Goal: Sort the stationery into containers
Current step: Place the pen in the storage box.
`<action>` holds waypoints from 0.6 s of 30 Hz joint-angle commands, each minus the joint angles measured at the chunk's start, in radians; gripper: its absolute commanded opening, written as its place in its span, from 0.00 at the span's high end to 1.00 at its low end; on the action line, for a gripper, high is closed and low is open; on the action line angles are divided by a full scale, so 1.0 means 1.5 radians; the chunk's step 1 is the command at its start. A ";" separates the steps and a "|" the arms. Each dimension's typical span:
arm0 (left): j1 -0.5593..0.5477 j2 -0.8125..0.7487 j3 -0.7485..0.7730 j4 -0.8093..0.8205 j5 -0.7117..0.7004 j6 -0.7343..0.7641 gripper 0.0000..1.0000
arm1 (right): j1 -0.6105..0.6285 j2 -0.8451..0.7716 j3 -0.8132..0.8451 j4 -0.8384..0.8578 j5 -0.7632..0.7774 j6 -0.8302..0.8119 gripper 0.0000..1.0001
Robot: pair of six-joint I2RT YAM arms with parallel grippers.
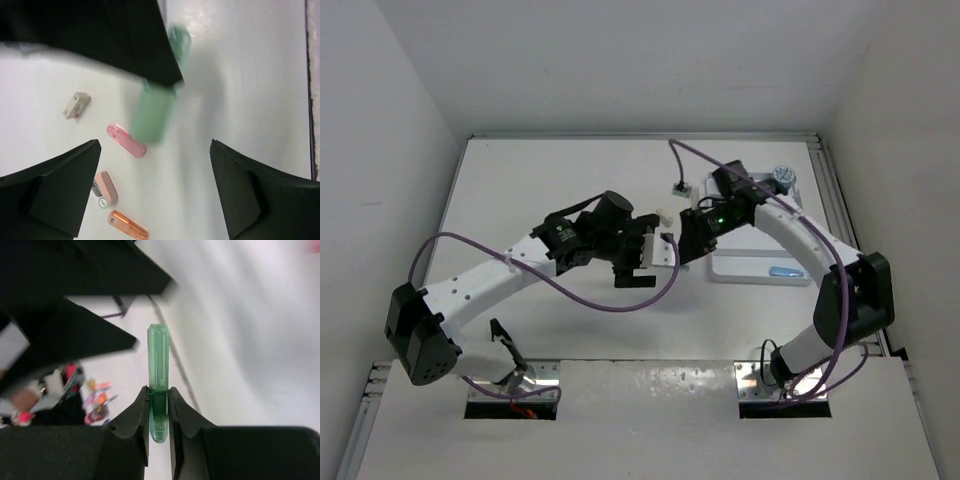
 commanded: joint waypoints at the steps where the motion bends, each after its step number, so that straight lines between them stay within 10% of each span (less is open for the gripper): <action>1: 0.062 -0.036 -0.020 0.057 -0.013 -0.098 0.01 | -0.109 -0.015 0.058 -0.105 0.030 -0.174 1.00; 10: 0.223 -0.053 -0.083 0.096 0.028 -0.236 0.00 | -0.369 -0.013 0.029 -0.090 0.263 -0.720 1.00; 18: 0.274 0.075 -0.053 0.101 0.027 -0.325 0.00 | -0.447 0.030 -0.017 0.005 0.313 -0.842 1.00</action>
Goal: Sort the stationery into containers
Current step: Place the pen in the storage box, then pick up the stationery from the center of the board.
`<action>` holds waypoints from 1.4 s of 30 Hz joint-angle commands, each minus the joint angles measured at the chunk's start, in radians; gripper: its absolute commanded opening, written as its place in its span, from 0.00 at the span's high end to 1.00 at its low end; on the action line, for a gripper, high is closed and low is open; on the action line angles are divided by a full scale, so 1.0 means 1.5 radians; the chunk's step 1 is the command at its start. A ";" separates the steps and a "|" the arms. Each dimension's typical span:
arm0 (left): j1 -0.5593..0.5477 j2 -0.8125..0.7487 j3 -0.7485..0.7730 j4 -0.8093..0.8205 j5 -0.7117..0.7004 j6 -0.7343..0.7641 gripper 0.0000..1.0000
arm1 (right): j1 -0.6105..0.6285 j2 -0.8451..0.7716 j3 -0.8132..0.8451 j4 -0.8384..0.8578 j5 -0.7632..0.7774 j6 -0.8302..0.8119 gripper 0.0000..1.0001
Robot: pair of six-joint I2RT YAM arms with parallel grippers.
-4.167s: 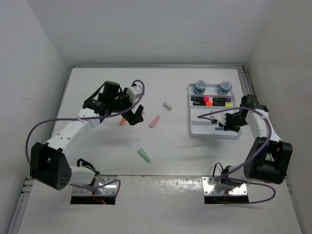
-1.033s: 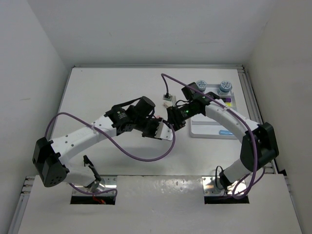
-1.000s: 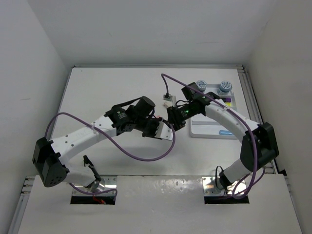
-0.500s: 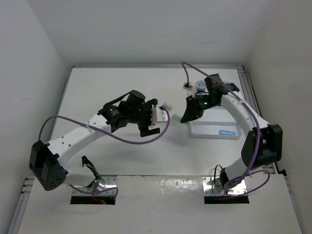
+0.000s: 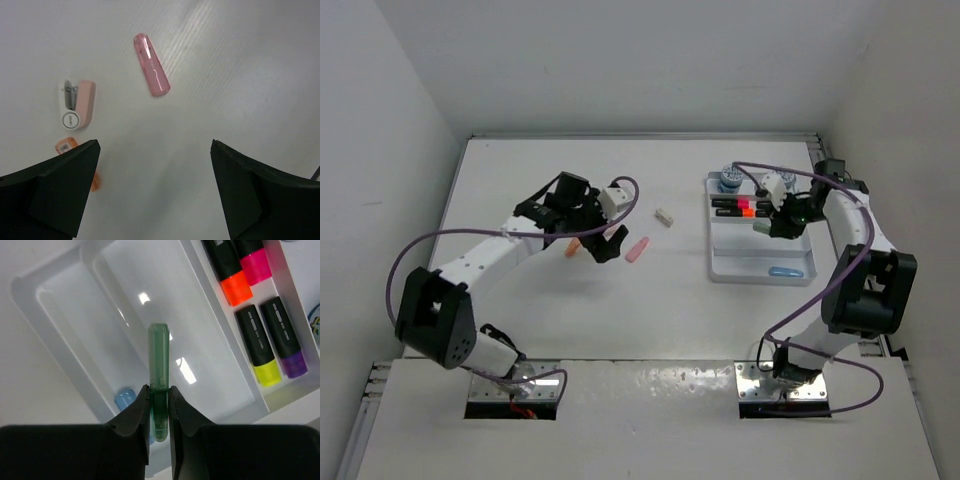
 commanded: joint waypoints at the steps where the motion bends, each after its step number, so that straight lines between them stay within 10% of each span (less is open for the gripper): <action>1: 0.002 0.062 0.035 0.018 -0.023 -0.067 0.00 | -0.010 -0.009 -0.071 0.060 0.029 -0.121 1.00; 9: -0.054 0.142 0.054 0.067 -0.178 -0.129 0.00 | -0.043 0.002 -0.178 0.148 0.069 -0.184 0.99; 19: -0.080 0.261 0.071 0.144 -0.209 -0.137 0.00 | -0.066 0.005 -0.195 0.178 0.075 -0.154 0.56; 33: -0.128 0.362 0.083 0.185 -0.248 -0.153 0.22 | -0.015 -0.165 -0.178 0.119 -0.073 0.033 0.52; 42: -0.115 0.387 0.081 0.171 -0.215 -0.143 0.59 | 0.082 -0.221 -0.180 0.122 -0.068 0.111 0.51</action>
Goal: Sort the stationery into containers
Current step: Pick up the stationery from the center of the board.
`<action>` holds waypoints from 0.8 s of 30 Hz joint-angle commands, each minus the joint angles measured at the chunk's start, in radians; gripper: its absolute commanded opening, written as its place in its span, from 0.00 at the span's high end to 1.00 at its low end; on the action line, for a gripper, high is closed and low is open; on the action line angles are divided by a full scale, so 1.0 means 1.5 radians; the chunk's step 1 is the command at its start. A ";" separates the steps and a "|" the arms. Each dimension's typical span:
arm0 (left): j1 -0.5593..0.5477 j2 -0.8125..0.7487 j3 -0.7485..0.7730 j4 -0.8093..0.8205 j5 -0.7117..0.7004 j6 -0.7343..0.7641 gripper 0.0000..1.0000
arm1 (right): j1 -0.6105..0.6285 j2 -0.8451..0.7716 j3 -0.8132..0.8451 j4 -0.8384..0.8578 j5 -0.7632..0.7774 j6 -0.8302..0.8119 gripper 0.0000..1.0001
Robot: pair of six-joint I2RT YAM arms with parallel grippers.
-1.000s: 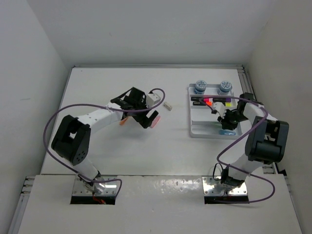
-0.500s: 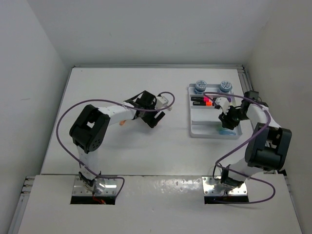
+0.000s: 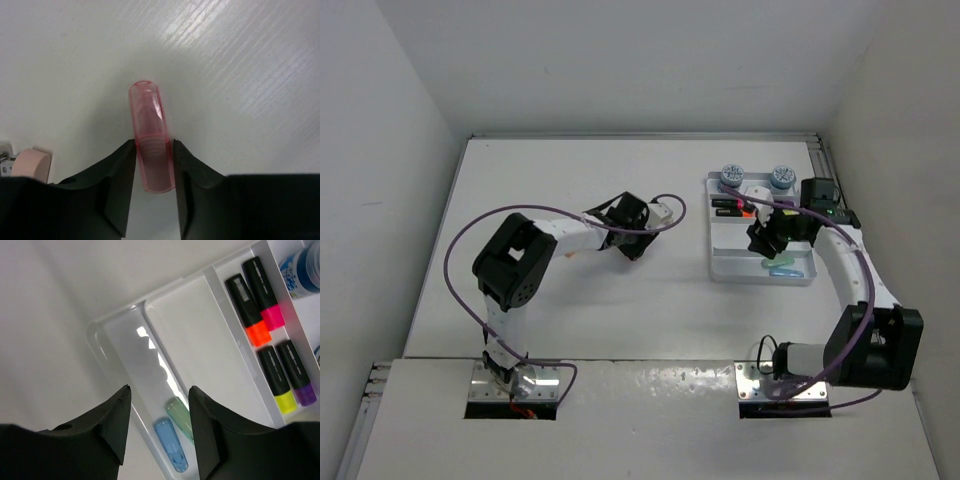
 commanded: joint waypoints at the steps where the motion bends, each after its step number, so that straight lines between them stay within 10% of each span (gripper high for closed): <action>1: 0.010 0.020 0.005 -0.038 0.028 0.020 0.62 | 0.031 -0.022 0.002 0.011 -0.019 0.044 0.51; 11: 0.102 -0.109 0.052 -0.142 0.395 -0.056 0.98 | 0.204 -0.157 -0.070 0.205 -0.022 0.104 0.51; 24: 0.089 -0.145 0.063 -0.152 0.602 -0.145 0.98 | 0.471 -0.152 -0.116 0.312 0.067 -0.053 0.46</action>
